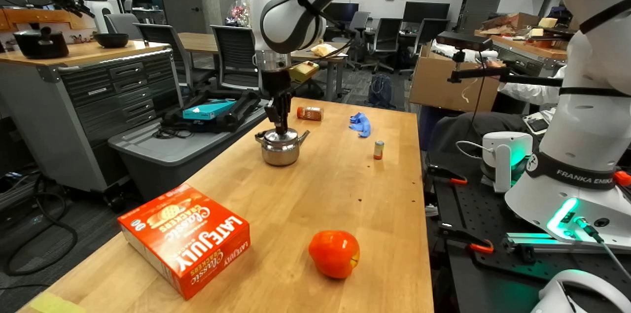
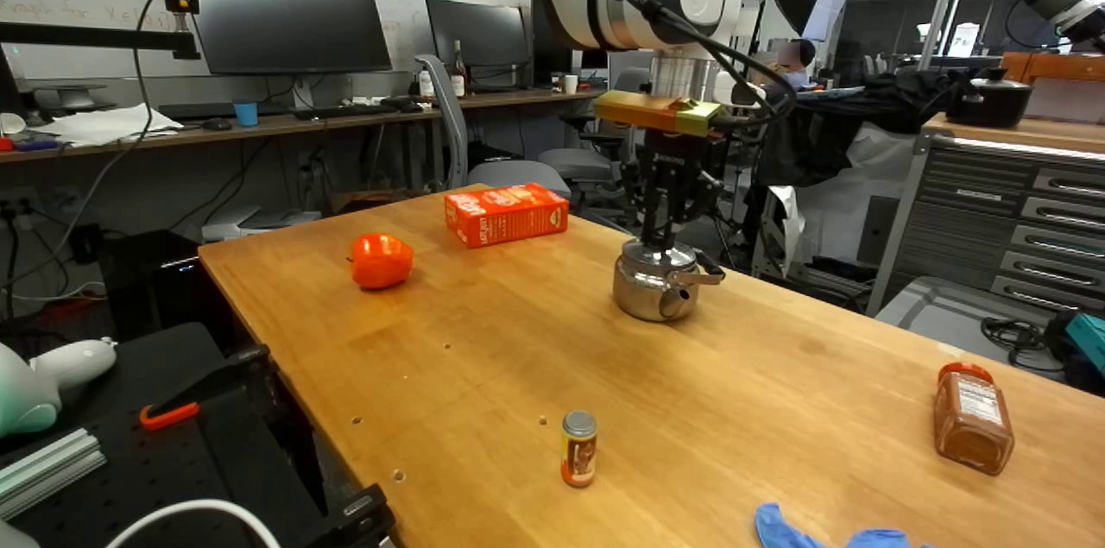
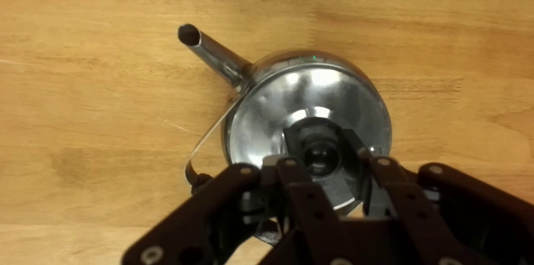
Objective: Cover the kettle with the lid on the table
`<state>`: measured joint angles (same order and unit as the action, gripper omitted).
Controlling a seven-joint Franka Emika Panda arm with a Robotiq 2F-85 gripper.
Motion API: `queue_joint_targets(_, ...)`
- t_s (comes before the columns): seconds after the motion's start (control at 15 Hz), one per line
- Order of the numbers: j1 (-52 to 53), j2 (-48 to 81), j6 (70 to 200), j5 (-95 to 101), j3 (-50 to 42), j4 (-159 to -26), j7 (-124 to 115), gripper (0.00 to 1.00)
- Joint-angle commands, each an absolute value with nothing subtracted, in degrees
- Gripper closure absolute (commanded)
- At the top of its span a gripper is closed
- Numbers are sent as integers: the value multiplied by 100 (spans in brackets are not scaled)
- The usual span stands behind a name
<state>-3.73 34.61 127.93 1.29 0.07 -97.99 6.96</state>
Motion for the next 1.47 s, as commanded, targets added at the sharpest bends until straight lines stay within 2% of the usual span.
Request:
queue_joint_targets(0.0,-277,3372,12824,269,-29,-9897,714,93)
queue_joint_targets(1.2,-532,3386,13274,-53,207,-10242,1309,93)
queue_joint_targets(1.27,-549,3366,13282,-65,222,-10279,1395,91)
queue_joint_targets(1.33,-555,3340,13316,-67,229,-10320,1448,47)
queue_joint_targets(1.4,-563,3318,13338,-60,234,-10351,1499,46)
